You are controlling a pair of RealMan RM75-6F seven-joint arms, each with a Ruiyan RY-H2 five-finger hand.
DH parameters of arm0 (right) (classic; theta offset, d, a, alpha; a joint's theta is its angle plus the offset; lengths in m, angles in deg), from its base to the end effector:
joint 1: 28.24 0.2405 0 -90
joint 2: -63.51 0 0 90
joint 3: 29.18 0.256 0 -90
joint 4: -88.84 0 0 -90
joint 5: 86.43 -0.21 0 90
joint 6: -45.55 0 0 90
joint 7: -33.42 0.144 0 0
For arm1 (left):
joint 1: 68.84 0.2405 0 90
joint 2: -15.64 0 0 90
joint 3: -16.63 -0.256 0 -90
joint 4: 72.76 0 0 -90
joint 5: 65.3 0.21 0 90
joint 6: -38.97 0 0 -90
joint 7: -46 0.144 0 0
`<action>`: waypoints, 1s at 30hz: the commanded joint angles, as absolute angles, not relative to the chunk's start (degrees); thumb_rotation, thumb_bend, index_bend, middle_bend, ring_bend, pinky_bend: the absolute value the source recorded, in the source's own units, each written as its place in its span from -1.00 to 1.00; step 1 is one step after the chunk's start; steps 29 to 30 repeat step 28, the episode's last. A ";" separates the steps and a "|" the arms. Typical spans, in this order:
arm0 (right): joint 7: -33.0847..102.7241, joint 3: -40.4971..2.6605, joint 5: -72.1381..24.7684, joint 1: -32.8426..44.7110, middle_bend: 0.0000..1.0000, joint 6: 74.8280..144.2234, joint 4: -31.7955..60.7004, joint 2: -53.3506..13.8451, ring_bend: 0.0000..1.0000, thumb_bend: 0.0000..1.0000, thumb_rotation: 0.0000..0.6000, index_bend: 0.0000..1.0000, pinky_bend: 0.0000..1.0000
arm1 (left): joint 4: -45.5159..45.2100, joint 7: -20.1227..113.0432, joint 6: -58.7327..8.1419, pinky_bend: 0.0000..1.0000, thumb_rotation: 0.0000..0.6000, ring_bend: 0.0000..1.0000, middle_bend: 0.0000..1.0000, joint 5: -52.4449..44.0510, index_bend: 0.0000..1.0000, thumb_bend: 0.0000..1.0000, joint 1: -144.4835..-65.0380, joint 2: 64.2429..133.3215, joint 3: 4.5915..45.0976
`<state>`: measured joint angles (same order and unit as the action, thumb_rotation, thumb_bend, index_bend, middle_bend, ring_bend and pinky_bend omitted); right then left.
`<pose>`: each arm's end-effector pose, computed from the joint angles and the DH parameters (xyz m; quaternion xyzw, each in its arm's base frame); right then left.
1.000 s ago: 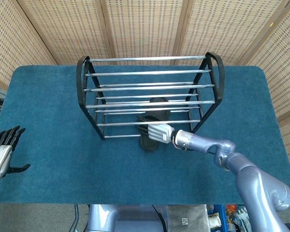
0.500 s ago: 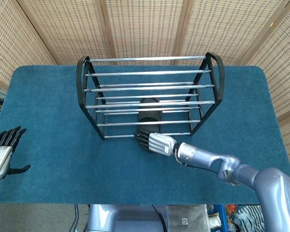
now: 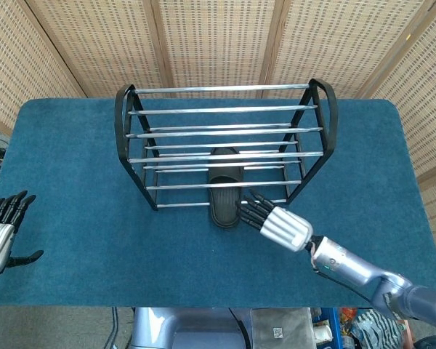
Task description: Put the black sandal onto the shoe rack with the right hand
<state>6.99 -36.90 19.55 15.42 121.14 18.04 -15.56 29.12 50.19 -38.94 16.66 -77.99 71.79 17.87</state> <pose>-0.1802 -0.3102 0.0416 0.8491 0.1162 0.3396 0.3875 -0.2920 0.1935 0.1703 -0.6287 -0.4093 -0.3403 0.5669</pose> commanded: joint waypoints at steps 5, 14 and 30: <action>16.00 -38.91 17.02 6.03 -1.00 130.80 18.21 -11.97 -1.00 -1.00 1.00 -1.00 -1.00 | 29.68 50.46 -41.03 -1.00 1.00 -1.00 -1.00 18.50 -1.00 -0.69 -76.96 71.71 17.36; 22.88 -38.72 2.87 -6.90 -1.00 134.48 6.82 -6.45 -1.00 -1.00 1.00 -1.00 -1.00 | 30.23 52.99 -45.81 -1.00 1.00 -1.00 -1.00 21.14 -1.00 -0.69 -74.81 72.51 16.97; 28.24 -33.68 -4.95 -16.25 -1.00 138.96 -6.38 -1.65 -1.00 -1.00 1.00 -1.00 -1.00 | 29.95 55.23 -48.36 -1.00 1.00 -1.00 -1.00 23.14 -1.00 -0.69 -73.43 73.86 16.83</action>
